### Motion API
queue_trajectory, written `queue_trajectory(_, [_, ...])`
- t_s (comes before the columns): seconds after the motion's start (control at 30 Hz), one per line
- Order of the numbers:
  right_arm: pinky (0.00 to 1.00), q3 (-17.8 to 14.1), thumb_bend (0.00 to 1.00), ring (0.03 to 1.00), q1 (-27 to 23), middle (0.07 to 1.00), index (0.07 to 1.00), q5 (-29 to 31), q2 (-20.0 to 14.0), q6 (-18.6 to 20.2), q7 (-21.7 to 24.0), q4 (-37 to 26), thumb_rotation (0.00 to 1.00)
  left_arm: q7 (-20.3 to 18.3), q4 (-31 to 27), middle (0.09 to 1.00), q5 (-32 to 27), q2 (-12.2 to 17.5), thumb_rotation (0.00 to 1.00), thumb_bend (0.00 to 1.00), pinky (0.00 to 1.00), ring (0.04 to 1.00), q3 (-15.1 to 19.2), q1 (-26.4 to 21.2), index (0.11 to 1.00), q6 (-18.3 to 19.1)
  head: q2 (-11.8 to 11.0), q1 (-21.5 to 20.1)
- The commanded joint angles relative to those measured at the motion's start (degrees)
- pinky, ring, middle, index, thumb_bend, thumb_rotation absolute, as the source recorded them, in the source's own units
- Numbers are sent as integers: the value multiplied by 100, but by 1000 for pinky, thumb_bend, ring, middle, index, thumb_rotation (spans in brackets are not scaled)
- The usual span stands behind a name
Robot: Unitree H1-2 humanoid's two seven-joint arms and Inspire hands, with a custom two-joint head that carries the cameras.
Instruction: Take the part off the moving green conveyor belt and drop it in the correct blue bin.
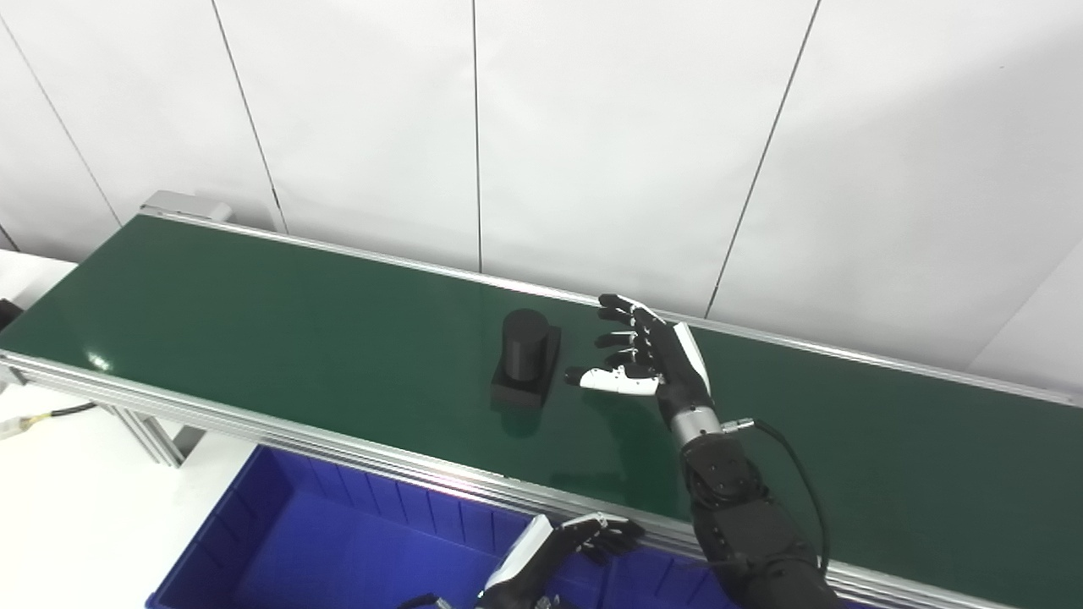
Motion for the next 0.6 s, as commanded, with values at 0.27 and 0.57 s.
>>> queue_trajectory(0.27, [562,27,956,687,-327,829,829,-65,-86,-295,-112,120,190,10,-279,774,90,-68,68,855,654,737,3,-15,771,-110,43,-58])
queue_trajectory(0.57, [575,124,982,689,-410,815,818,-298,-184,-281,-337,390,213,-32,-377,773,65,-35,47,852,652,734,26,33,771,-110,64,-112])
